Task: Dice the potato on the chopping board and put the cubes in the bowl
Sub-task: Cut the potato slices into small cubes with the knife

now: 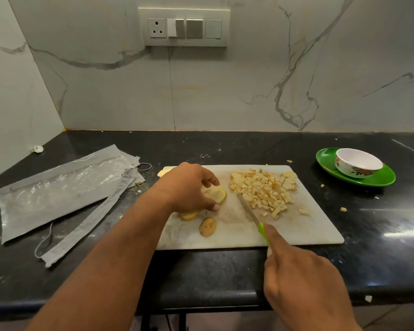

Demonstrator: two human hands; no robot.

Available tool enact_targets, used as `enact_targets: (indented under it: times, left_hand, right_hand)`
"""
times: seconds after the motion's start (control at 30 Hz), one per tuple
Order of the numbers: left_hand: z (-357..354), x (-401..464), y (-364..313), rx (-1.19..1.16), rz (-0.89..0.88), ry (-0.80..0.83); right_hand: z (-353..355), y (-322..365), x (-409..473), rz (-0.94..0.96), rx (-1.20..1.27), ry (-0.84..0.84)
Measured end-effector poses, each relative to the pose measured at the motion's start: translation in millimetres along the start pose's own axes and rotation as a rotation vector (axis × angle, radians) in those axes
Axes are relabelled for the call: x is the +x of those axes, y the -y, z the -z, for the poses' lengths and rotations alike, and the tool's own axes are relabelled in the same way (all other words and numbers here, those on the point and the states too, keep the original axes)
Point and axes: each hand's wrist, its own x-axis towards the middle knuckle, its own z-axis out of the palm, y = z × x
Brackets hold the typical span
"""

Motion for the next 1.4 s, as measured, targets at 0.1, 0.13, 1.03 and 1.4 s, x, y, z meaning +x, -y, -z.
enact_targets:
  times: [0.1,0.13,1.03,1.4]
  left_hand:
    - [-1,1,-3,0.042,0.012,0.006]
    - [-2,1,-4,0.048,0.011,0.016]
    - [-18,11,-17,0.063,0.056,-0.076]
    - [-23,12,-18,0.072,0.072,-0.094]
  right_hand:
    - [2,4,6,0.040,0.002,-0.073]
    - [2,6,9,0.055,-0.001,-0.096]
    - [-9,34,51,0.179,0.003,-0.167]
    - [-5,20,16,0.123,-0.046,0.004]
